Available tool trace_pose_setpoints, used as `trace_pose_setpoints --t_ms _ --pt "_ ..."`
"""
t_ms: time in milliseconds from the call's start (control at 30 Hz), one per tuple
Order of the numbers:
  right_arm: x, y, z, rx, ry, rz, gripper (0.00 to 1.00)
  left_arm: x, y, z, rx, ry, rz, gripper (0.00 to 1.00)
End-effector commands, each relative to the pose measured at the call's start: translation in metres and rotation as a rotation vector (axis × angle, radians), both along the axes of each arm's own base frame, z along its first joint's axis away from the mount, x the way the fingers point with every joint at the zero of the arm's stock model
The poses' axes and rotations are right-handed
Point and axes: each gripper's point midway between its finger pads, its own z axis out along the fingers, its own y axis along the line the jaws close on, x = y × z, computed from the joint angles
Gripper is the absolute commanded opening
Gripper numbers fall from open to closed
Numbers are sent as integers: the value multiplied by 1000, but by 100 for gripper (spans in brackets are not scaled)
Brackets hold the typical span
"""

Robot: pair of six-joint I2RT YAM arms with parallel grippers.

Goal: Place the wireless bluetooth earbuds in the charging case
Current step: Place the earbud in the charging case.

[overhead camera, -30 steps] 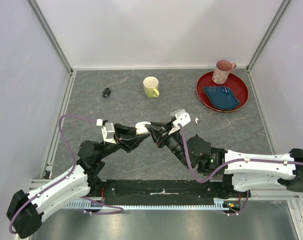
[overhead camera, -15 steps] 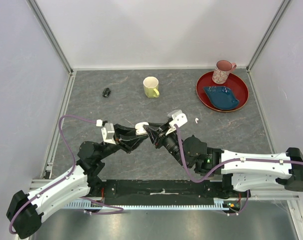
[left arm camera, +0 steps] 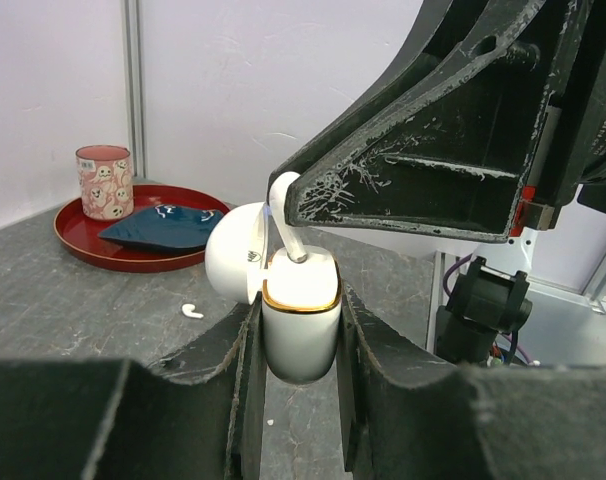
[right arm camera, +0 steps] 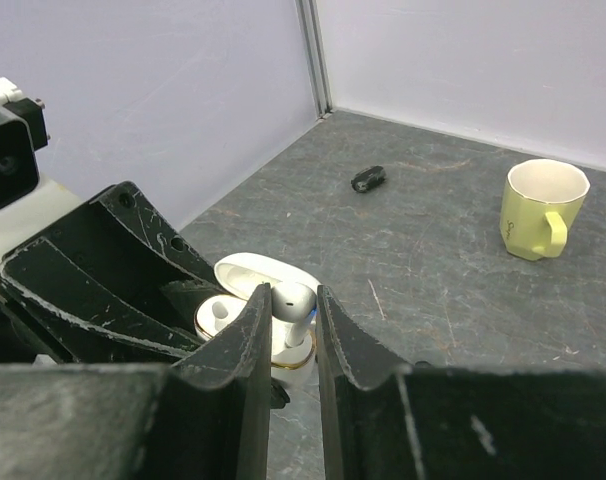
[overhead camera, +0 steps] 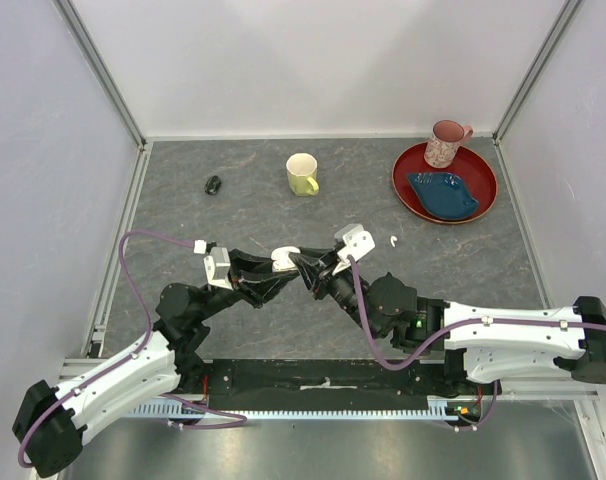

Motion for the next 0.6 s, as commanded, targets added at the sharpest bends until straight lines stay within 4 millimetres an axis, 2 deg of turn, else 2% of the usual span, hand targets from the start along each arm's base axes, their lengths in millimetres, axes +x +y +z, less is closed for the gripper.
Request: trace_pose_setpoints --t_ms 0,200,567 --pt "-4 -3 -1 -55 -53 24 0 0 10 30 -104 -52 38 2" --pt "-15 11 -7 -93 -62 116 0 0 10 32 -110 -57 38 2" --pt "-21 14 -11 -105 -36 152 0 4 15 31 -126 -43 70 2"
